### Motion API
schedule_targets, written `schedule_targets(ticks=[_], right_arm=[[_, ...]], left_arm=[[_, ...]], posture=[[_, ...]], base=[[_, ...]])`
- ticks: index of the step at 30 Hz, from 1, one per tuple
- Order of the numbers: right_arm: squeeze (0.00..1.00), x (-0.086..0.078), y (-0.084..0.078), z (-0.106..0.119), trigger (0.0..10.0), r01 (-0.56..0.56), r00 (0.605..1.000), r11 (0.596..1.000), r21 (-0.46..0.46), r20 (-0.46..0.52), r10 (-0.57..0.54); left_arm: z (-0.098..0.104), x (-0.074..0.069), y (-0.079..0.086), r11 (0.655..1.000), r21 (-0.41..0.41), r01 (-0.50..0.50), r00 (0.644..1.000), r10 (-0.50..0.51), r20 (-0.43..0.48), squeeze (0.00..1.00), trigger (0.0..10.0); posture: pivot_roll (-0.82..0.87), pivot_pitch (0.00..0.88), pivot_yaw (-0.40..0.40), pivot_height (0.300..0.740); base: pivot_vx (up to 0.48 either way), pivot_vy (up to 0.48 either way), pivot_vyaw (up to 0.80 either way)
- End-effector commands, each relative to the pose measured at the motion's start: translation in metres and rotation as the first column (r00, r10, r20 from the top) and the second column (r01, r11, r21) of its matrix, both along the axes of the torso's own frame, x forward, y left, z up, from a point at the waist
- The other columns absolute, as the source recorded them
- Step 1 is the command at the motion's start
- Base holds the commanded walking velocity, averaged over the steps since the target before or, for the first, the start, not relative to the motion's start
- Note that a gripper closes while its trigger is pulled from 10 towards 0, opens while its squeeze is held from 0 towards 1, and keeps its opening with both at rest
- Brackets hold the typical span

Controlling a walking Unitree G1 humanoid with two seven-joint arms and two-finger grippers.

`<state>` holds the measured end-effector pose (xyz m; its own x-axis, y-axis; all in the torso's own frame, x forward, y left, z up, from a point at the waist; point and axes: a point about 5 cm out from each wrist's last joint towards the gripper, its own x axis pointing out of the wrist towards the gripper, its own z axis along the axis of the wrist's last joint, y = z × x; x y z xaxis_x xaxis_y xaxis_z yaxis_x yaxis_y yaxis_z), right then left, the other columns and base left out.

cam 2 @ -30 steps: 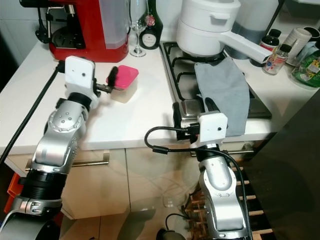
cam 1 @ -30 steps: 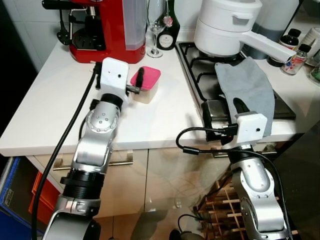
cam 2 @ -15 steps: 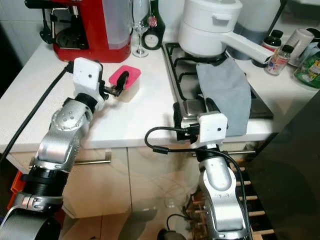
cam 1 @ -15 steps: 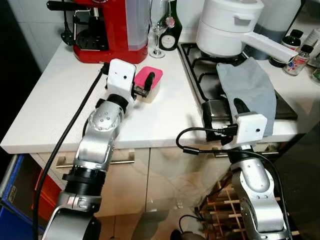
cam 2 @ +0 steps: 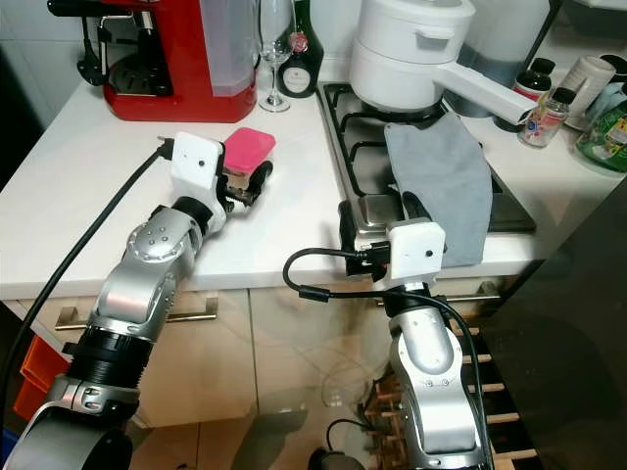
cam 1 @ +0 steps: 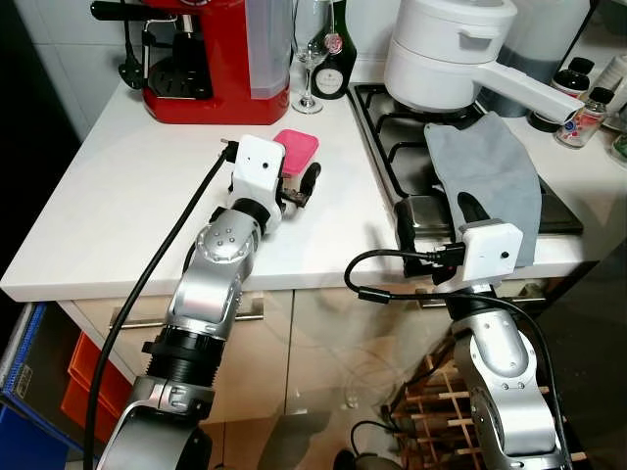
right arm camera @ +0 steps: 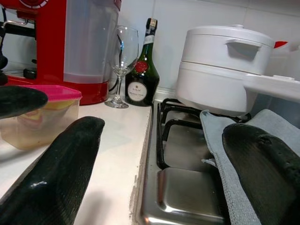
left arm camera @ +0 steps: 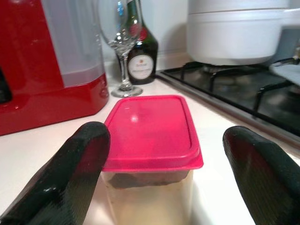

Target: Restocking fridge

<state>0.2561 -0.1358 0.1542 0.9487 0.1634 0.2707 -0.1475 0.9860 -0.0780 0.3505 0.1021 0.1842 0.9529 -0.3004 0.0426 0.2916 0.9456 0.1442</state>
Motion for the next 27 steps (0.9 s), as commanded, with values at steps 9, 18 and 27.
schedule_targets(ticks=[9,18,27], right_arm=[[0.0,-0.001,-0.001,0.002,10.0,-0.004,1.0,1.0,-0.009,0.012,0.004],[0.0,-0.001,0.0,0.002,10.0,-0.004,1.0,1.0,-0.009,0.015,0.004],[0.0,0.003,-0.001,0.003,10.0,-0.009,1.0,1.0,-0.016,0.02,0.009]], left_arm=[[-0.006,0.015,-0.008,0.999,0.029,-0.013,0.999,0.015,-0.042,0.0,10.0],[-0.012,0.023,-0.015,0.998,0.058,0.003,0.999,0.0,-0.051,0.0,0.0],[-0.018,0.025,-0.014,0.996,0.086,0.033,0.997,-0.026,-0.078,0.0,0.0]], posture=[[-0.02,0.0,-0.024,0.74],[-0.02,0.0,-0.024,0.74],[-0.02,0.0,-0.027,0.74]], base=[[0.0,0.0,0.0],[0.0,0.0,0.0],[0.0,0.0,0.0]])
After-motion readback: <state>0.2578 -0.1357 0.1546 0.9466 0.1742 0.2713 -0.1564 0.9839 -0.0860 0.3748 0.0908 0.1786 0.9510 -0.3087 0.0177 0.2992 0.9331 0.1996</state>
